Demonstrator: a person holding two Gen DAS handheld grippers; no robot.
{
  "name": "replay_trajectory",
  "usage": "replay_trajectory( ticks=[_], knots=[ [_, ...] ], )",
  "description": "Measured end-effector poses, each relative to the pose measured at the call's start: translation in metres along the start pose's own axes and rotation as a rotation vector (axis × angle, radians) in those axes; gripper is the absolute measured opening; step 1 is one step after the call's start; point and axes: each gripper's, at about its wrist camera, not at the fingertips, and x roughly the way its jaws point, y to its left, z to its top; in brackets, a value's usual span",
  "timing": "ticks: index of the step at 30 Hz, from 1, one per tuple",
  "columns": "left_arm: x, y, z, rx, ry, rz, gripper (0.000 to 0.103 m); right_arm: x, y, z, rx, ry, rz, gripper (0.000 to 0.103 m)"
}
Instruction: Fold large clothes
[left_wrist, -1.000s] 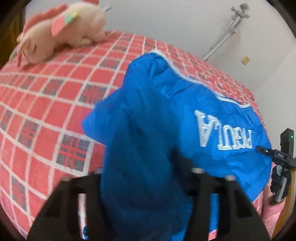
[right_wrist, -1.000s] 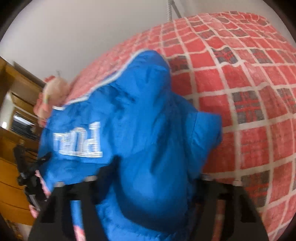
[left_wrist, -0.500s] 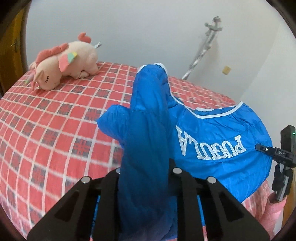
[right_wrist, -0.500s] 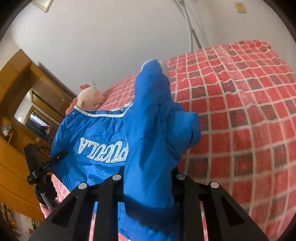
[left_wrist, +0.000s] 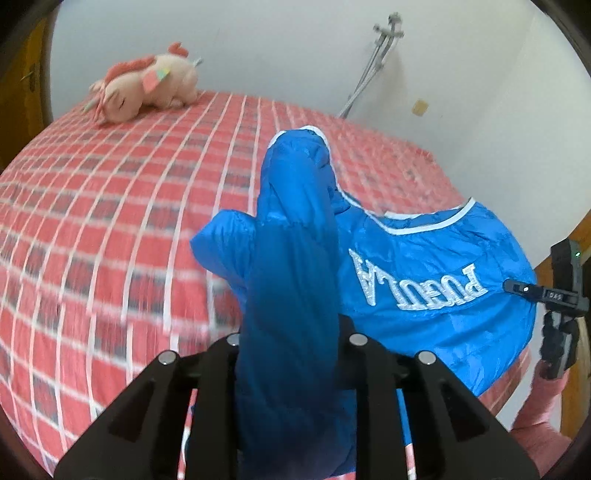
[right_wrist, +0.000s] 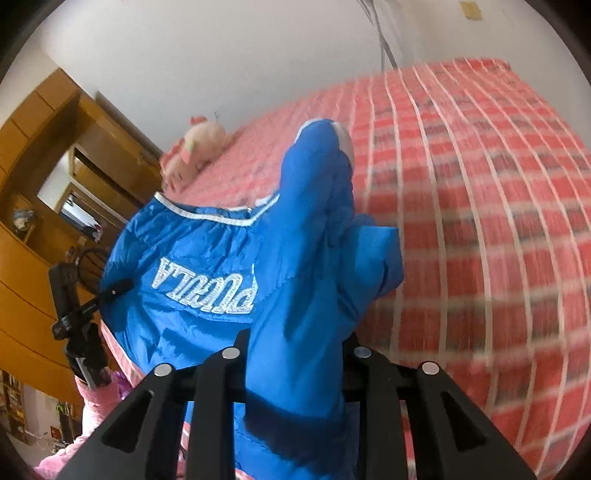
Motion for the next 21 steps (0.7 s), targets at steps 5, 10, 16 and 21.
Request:
replay_trajectory(
  ticks=[5, 10, 16, 21],
  knots=[
    [0.036, 0.020, -0.019, -0.020, 0.038, 0.077, 0.039, 0.034, -0.022, -0.015, 0.023, 0.034, -0.089, 0.034],
    [0.052, 0.029, -0.034, -0.025, -0.001, 0.092, 0.047, 0.050, -0.044, -0.024, 0.054, 0.005, -0.028, 0.038],
    [0.049, 0.024, -0.039, -0.031, -0.020, 0.104, 0.049, 0.049, -0.047, -0.032, 0.052, -0.033, -0.031, 0.041],
    [0.032, 0.019, -0.039, -0.040, -0.028, 0.155, 0.061, 0.025, -0.032, -0.040, 0.021, -0.060, -0.112, 0.055]
  ],
)
